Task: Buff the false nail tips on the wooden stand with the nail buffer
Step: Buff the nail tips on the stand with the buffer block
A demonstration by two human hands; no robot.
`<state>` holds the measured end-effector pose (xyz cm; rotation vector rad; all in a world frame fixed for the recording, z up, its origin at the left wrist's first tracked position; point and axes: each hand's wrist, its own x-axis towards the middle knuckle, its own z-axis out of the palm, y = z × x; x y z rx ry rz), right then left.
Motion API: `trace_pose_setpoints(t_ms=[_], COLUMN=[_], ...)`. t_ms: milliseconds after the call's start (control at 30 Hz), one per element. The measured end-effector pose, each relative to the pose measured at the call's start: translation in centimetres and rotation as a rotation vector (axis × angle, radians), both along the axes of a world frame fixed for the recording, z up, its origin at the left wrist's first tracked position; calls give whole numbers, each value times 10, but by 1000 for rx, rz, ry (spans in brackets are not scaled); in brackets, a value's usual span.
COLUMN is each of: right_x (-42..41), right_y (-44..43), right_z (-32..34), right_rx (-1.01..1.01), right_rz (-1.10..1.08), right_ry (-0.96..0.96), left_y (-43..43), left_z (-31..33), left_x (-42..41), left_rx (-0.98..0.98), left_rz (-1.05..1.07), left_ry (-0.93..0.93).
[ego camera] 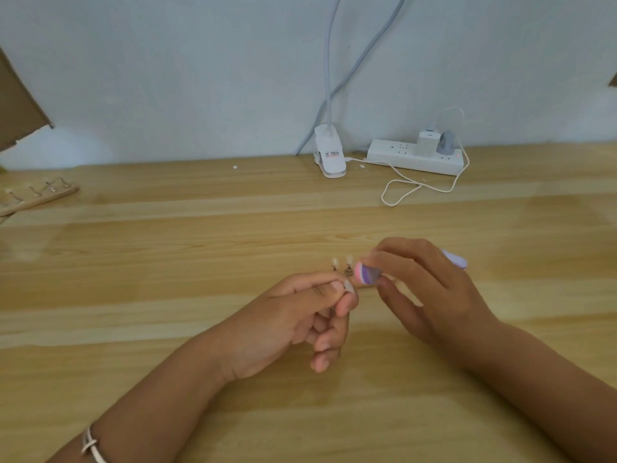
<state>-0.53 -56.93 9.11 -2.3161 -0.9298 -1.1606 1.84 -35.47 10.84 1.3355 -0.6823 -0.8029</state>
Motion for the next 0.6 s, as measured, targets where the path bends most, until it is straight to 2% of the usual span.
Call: trace_pose_setpoints(t_ms=[133, 200, 300, 400, 467, 600], right_x=[-8, -6, -2, -6, -9, -3], right_y=[11, 7, 0, 6, 9, 1], right_z=[-4, -2, 0, -2, -4, 0], right_rx=[-46, -88, -47, -14, -61, -91], right_rz=[107, 59, -16, 67, 120, 50], right_ry=[-71, -75, -27, -48, -79, -76], left_y=[0, 1, 1, 0, 1, 2], left_z=[-4, -3, -1, -3, -5, -2], left_x=[1, 1, 1, 1, 1, 1], left_rx=[21, 23, 22, 49, 59, 30], left_rz=[30, 19, -2, 17, 23, -5], left_ry=[9, 4, -2, -26, -22, -33])
